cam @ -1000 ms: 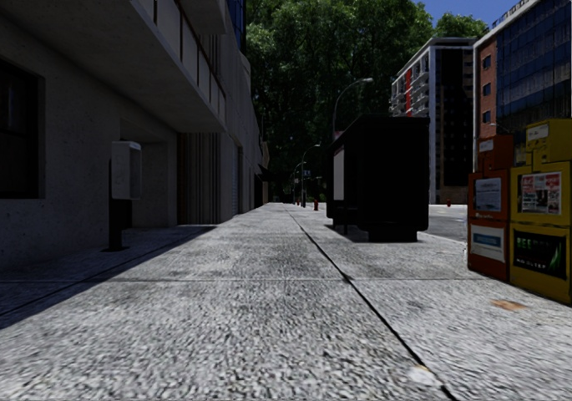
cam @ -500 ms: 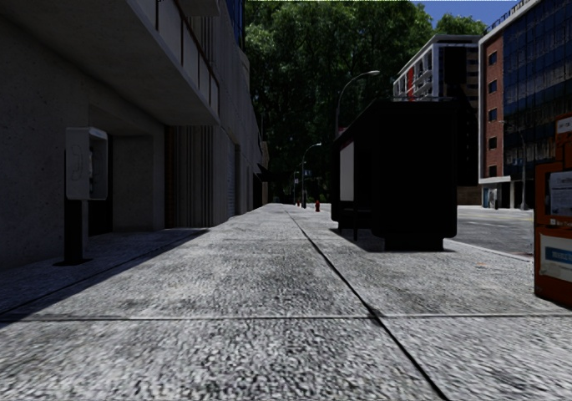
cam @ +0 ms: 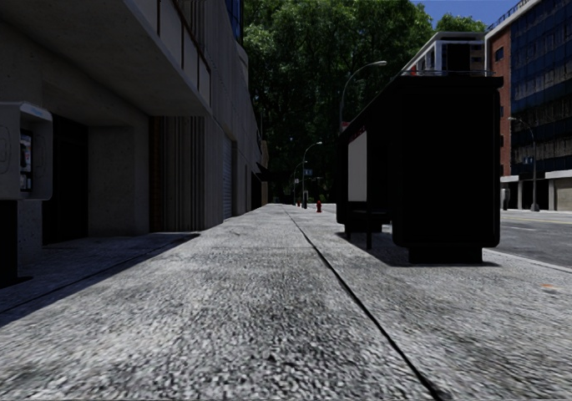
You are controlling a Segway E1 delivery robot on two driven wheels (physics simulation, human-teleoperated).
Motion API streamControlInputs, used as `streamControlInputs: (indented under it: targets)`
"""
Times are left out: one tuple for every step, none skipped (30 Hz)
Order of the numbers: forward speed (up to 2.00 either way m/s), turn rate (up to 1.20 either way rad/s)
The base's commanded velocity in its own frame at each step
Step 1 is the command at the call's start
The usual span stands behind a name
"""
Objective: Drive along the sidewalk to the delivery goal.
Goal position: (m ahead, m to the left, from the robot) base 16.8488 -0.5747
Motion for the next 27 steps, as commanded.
streamControlInputs:
  targets:
    - [2.0, 0.0]
    - [2.0, 0.0]
    - [2.0, 0.0]
    - [2.0, 0.0]
    - [2.0, 0.0]
    - [2.0, 0.0]
    - [2.0, 0.0]
    - [2.0, 0.0]
    - [2.0, 0.0]
    - [2.0, 0.0]
    - [2.0, 0.0]
    - [2.0, 0.0]
    - [2.0, 0.0]
    - [2.0, 0.0]
    - [2.0, 0.0]
    - [2.0, 0.0]
    - [2.0, 0.0]
    - [2.0, 0.0]
    - [2.0, 0.0]
    - [2.0, 0.0]
    - [2.0, 0.0]
    - [2.0, 0.0]
    - [2.0, 0.0]
    - [2.0, 0.0]
    - [2.0, 0.0]
    - [2.0, 0.0]
    - [2.0, 0.0]
